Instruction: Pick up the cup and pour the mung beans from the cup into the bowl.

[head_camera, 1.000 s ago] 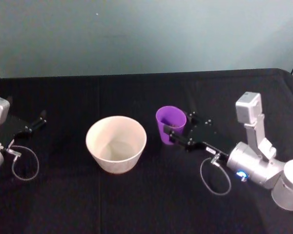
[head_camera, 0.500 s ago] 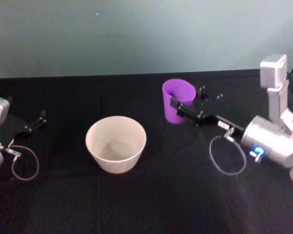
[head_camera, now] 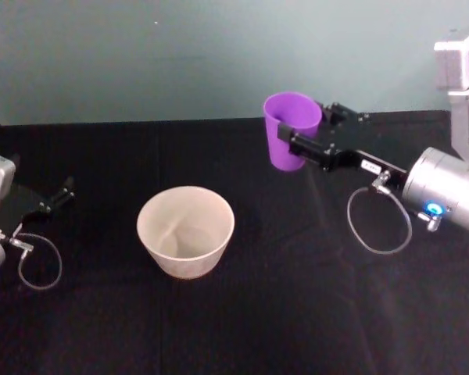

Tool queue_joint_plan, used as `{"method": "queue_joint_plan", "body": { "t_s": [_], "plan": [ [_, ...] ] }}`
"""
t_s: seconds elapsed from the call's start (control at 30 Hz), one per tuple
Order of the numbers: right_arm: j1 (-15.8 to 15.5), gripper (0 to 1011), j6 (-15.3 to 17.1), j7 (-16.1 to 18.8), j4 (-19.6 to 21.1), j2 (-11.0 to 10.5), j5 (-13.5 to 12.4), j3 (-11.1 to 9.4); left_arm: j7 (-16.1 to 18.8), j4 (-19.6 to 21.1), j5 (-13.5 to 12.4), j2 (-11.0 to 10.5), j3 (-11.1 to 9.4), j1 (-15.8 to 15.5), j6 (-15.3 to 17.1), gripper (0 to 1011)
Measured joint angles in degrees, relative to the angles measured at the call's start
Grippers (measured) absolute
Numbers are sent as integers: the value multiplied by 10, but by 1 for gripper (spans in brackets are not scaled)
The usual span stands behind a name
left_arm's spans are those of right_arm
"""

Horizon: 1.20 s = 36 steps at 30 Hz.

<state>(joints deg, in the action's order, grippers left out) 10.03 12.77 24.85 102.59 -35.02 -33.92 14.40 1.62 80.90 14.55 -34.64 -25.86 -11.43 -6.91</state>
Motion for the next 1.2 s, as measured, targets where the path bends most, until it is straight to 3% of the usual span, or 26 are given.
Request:
{"method": "queue_joint_plan", "body": {
  "t_s": [1.2],
  "plan": [
    [-2,715,-6,2,-6,4,4,1,0,0,0,0,0,0,0,1000]
  ]
}}
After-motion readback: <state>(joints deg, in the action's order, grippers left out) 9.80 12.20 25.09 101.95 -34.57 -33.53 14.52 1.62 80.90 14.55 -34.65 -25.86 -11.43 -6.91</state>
